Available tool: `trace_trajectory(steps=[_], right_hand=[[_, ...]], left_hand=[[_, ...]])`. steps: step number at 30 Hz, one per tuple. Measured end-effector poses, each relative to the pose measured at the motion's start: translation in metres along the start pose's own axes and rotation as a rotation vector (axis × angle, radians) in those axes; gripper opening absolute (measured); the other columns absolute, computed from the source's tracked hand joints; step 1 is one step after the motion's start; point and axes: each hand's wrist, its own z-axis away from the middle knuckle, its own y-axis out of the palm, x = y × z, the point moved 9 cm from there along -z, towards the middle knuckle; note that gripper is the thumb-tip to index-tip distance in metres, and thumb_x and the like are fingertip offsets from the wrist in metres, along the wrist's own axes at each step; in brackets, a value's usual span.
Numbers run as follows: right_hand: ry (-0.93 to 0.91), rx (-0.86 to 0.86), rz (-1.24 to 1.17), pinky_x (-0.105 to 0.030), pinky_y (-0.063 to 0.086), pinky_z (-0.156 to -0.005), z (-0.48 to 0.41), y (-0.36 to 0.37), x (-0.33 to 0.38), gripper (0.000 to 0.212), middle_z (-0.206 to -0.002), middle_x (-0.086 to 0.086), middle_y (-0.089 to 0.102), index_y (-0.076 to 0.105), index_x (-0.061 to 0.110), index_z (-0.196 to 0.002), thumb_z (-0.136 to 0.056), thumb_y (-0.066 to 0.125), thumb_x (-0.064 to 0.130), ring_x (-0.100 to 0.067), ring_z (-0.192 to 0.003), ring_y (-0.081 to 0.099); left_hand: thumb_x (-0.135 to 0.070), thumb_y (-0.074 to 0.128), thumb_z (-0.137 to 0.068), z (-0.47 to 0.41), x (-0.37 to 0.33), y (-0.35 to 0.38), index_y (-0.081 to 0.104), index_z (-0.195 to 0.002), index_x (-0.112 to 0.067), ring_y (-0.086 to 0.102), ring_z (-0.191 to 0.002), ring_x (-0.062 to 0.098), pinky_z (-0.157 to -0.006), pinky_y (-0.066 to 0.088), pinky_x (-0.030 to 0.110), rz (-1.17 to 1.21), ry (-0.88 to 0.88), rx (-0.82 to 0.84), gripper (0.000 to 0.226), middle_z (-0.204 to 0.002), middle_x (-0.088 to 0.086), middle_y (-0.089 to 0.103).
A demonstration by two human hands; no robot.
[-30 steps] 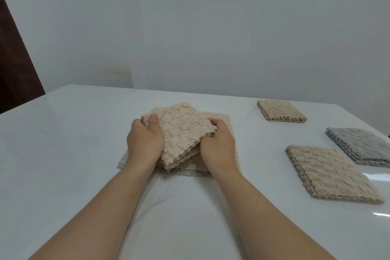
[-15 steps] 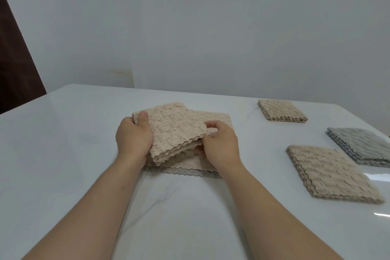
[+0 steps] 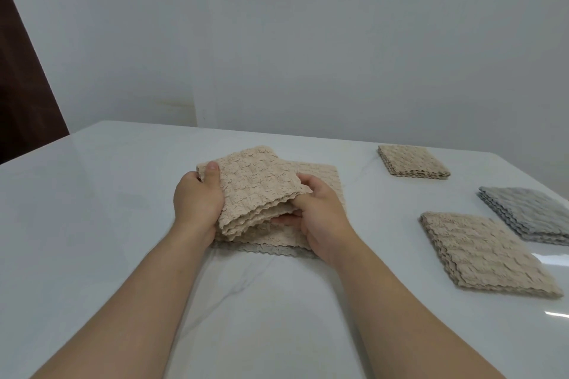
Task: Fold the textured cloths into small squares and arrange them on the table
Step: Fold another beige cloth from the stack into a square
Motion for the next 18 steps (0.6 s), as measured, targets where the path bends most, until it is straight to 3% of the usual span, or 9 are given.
trace_trajectory(steps=[5, 11, 15, 18], right_hand=[[0.04, -0.036, -0.01, -0.042, 0.063, -0.074, -0.003, 0.0, -0.007, 0.049, -0.093, -0.018, 0.078, 0.06, 0.011, -0.127, -0.092, 0.035, -0.011, -0.033, -0.082, 0.076], [0.045, -0.01, -0.196, -0.042, 0.061, -0.069, -0.004, 0.001, -0.006, 0.053, -0.095, -0.022, 0.074, 0.057, 0.006, -0.127, -0.088, 0.032, -0.02, -0.03, -0.076, 0.074], [-0.011, -0.138, -0.086, -0.047, 0.063, -0.073, -0.006, -0.009, -0.003, 0.045, -0.101, -0.019, 0.076, 0.059, 0.014, -0.123, -0.093, 0.038, -0.011, -0.032, -0.081, 0.076], [-0.019, -0.173, -0.049, -0.048, 0.063, -0.072, -0.006, -0.009, -0.004, 0.039, -0.097, -0.02, 0.077, 0.058, 0.01, -0.127, -0.096, 0.04, -0.006, -0.036, -0.083, 0.076]], left_hand=[[-0.045, 0.048, -0.104, 0.004, -0.005, -0.002, 0.061, -0.103, -0.003, 0.06, -0.094, 0.029, -0.079, 0.045, 0.036, -0.037, 0.04, -0.05, 0.044, -0.097, 0.008, 0.065], [-0.047, 0.048, -0.103, 0.001, -0.007, -0.006, 0.059, -0.098, -0.004, 0.061, -0.094, 0.032, -0.086, 0.05, 0.044, -0.007, 0.066, -0.068, 0.044, -0.094, 0.007, 0.063], [-0.046, 0.049, -0.103, 0.002, -0.006, -0.001, 0.06, -0.099, -0.006, 0.062, -0.096, 0.032, -0.088, 0.052, 0.044, 0.0, 0.059, -0.057, 0.042, -0.096, 0.007, 0.065], [-0.045, 0.049, -0.103, 0.005, -0.007, 0.002, 0.061, -0.101, -0.006, 0.061, -0.095, 0.03, -0.086, 0.05, 0.041, 0.001, 0.066, -0.06, 0.041, -0.098, 0.007, 0.065]])
